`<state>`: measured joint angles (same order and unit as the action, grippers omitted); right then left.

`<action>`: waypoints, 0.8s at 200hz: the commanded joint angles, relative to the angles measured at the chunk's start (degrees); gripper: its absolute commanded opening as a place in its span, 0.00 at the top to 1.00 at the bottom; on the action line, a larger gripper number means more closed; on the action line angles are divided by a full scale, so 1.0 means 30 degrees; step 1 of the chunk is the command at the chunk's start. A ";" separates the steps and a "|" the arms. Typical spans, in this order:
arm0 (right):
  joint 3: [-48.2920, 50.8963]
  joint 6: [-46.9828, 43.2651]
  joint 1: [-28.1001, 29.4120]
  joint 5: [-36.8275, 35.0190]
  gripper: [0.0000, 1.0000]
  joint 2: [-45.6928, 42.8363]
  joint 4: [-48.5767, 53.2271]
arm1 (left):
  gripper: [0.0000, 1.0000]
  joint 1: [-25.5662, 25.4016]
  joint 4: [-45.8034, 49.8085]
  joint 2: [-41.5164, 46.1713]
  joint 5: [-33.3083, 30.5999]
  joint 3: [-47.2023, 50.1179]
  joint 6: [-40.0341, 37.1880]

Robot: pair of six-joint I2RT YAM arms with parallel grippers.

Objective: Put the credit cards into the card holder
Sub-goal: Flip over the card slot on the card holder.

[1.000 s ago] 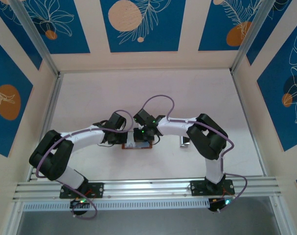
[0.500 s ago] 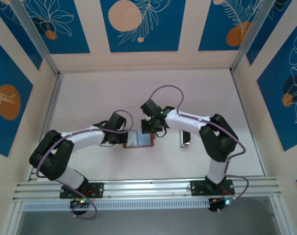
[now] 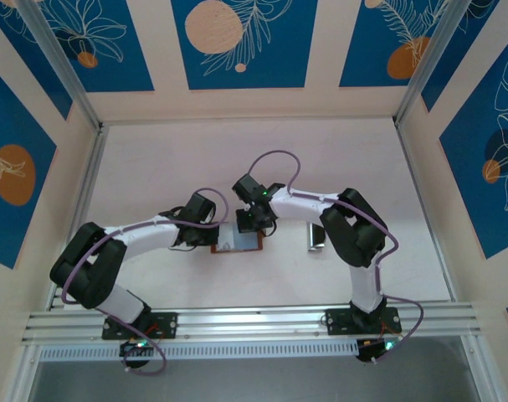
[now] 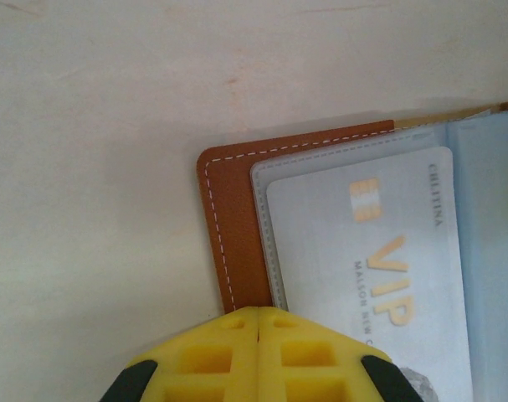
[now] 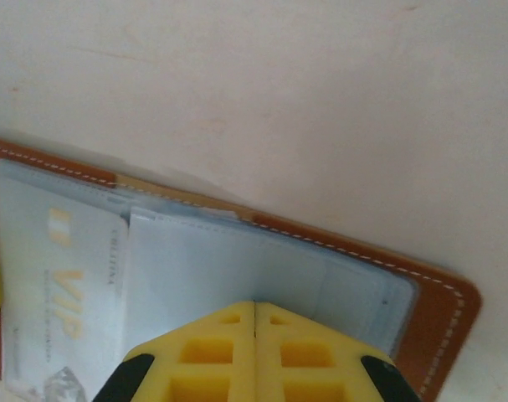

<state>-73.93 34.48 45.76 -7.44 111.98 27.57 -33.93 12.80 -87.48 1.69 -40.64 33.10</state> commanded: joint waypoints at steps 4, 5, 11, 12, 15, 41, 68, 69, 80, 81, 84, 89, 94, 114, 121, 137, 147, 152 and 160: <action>0.0177 0.0433 0.0220 0.2746 0.95 0.0715 -0.0385 | 1.00 -0.0144 0.0533 -0.1307 0.0373 0.0774 0.0189; 0.0193 0.0461 0.0218 0.2818 0.95 0.0722 -0.0423 | 1.00 -0.0144 0.0536 -0.1307 0.0373 0.0774 0.0188; 0.0279 0.0607 0.0151 0.3306 0.95 0.0688 -0.0724 | 1.00 -0.0172 0.0529 -0.1292 0.0371 0.0759 0.0194; 0.0303 0.0636 0.0140 0.3391 0.95 0.0679 -0.0783 | 1.00 -0.0158 0.0534 -0.1286 0.0372 0.0752 0.0190; 0.0386 0.0724 0.0108 0.3653 0.95 0.0653 -0.0958 | 1.00 -0.0171 0.0520 -0.1312 0.0373 0.0771 0.0198; 0.1040 0.1414 -0.0192 0.5711 0.95 0.0204 -0.2643 | 1.00 -0.0187 0.0541 -0.1342 0.0358 0.0741 0.0184; 0.1036 0.1730 -0.0165 0.6993 0.94 0.0170 -0.3525 | 1.00 -0.0232 0.0426 -0.1398 0.0453 0.0712 0.0231; 0.1019 0.1739 -0.0165 0.7051 0.94 0.0186 -0.3560 | 1.00 -0.0232 0.0453 -0.1397 0.0457 0.0699 0.0223; 0.0923 0.1879 -0.0179 0.7500 0.94 0.0361 -0.3899 | 1.00 -0.0261 0.0424 -0.1420 0.0518 0.0656 0.0257; 0.0918 0.1902 -0.0187 0.7539 0.94 0.0384 -0.3923 | 1.00 -0.0261 0.0438 -0.1408 0.0504 0.0642 0.0266; 0.0888 0.1944 -0.0193 0.7650 0.94 0.0473 -0.4006 | 1.00 -0.0254 0.0460 -0.1397 0.0517 0.0629 0.0255; 0.0835 0.2007 -0.0216 0.7757 0.94 0.0602 -0.4112 | 1.00 -0.0260 0.0481 -0.1358 0.0519 0.0595 0.0267; 0.0776 0.2068 -0.0245 0.7819 0.93 0.0729 -0.4191 | 1.00 -0.0261 0.0533 -0.1258 0.0519 0.0597 0.0246; 0.0592 0.2213 -0.0325 0.7783 0.94 0.1220 -0.4265 | 0.97 -0.0261 0.0807 -0.0563 0.0353 0.0554 0.0250; 0.0591 0.2297 -0.0391 0.7783 0.94 0.1325 -0.4311 | 0.94 -0.0261 0.1036 -0.0235 0.0246 0.0497 0.0219; 0.0617 0.2501 -0.0595 0.7696 0.93 0.1558 -0.4382 | 0.87 -0.0261 0.1682 0.0569 0.0009 0.0319 0.0117; 0.0606 0.2562 -0.0690 0.7726 0.93 0.1621 -0.4488 | 0.83 -0.0261 0.2096 0.1124 -0.0160 0.0248 0.0105; 0.0577 0.2553 -0.0720 0.7740 0.93 0.1635 -0.4503 | 0.82 -0.0261 0.2277 0.1419 -0.0225 0.0245 0.0110; 0.0460 0.2595 -0.0750 0.7769 0.93 0.1681 -0.4406 | 0.80 -0.0261 0.2596 0.1993 -0.0386 0.0227 0.0123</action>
<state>-71.57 41.01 44.14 14.66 115.61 14.00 -34.28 14.70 -85.73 1.41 -40.62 33.26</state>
